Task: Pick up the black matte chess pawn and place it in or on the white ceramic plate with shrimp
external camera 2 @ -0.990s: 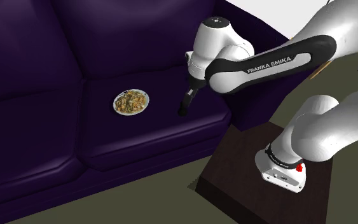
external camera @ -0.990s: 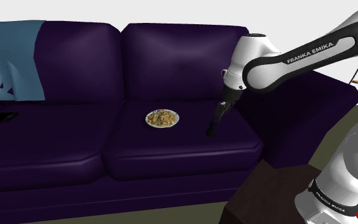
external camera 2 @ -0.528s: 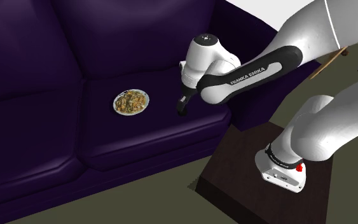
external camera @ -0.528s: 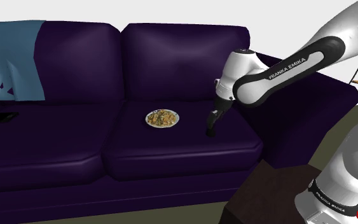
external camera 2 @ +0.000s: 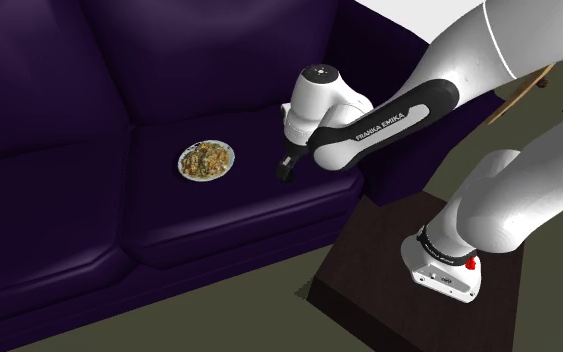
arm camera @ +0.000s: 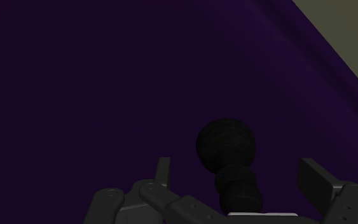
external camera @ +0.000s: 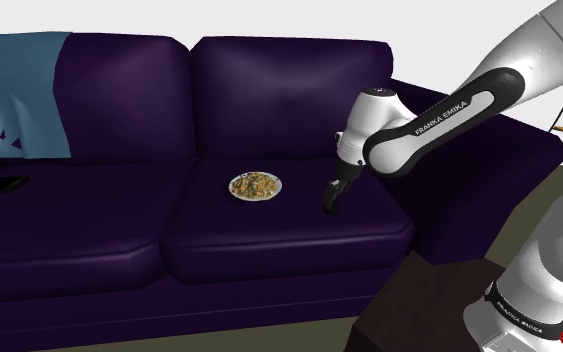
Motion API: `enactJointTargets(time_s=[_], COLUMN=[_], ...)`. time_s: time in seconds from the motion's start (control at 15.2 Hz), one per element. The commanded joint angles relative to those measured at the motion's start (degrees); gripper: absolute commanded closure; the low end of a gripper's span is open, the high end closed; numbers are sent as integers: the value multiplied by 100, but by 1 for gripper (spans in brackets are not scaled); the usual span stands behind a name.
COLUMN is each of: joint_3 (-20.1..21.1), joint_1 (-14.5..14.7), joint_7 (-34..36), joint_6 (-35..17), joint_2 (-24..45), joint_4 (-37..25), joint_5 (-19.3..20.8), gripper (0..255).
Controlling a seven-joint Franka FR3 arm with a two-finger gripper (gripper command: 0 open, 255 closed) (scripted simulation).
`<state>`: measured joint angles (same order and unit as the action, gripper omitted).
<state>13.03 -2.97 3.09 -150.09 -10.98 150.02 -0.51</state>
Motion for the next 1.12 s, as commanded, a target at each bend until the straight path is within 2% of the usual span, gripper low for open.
enactJointTargets(time_s=[0.0, 0.13, 0.2, 0.79, 1.06], joint_3=[1, 1, 1, 1, -34], joint_1=[-1, -1, -1, -1, 34], joint_7=[3, 3, 3, 3, -71], joint_6=[-6, -6, -6, -6, 361], joint_2=[6, 6, 6, 6, -254], joint_4=[-1, -1, -1, -1, -112], joint_5=[2, 2, 2, 2, -85], gripper=[0, 0, 255, 255, 255])
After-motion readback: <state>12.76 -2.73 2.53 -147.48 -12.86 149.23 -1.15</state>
